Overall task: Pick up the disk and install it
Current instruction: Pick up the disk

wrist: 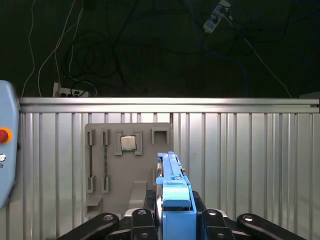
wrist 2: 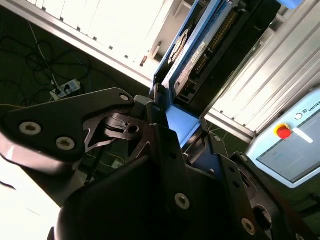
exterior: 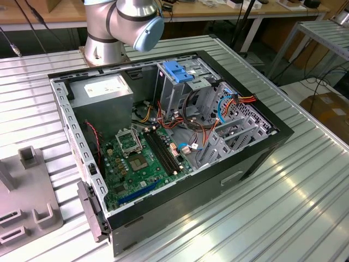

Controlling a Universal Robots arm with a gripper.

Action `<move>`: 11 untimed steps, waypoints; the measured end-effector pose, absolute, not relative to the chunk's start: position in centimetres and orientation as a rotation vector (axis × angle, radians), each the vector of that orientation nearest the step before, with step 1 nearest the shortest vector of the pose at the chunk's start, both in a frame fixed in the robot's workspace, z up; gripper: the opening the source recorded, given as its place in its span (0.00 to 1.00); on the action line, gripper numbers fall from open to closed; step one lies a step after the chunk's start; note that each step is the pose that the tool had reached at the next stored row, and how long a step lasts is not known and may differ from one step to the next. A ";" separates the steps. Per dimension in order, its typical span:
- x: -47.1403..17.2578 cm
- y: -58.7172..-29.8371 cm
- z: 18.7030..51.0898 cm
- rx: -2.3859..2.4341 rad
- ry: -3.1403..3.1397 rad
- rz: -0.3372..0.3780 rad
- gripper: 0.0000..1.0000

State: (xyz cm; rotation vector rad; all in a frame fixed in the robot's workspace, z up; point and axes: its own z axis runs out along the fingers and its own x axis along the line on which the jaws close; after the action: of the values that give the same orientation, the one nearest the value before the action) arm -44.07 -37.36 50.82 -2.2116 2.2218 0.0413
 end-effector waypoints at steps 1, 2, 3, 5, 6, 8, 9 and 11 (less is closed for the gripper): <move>-44.0 -37.4 50.8 -2.212 2.222 0.041 0.37; -43.8 -37.4 50.8 -2.212 2.222 0.041 0.37; -43.8 -37.4 50.8 -2.212 2.222 0.041 0.37; -43.5 -37.4 50.8 -2.212 2.222 0.041 0.37; -43.4 -37.4 50.8 -2.212 2.222 0.041 0.37; -43.2 -37.4 50.8 -2.212 2.222 0.041 0.37; -43.1 -37.4 50.8 -2.212 2.222 0.041 0.37; -42.9 -37.4 50.8 -2.212 2.222 0.041 0.37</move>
State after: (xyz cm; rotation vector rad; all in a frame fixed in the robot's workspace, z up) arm -42.87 -37.35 50.82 -2.2117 2.2219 0.0415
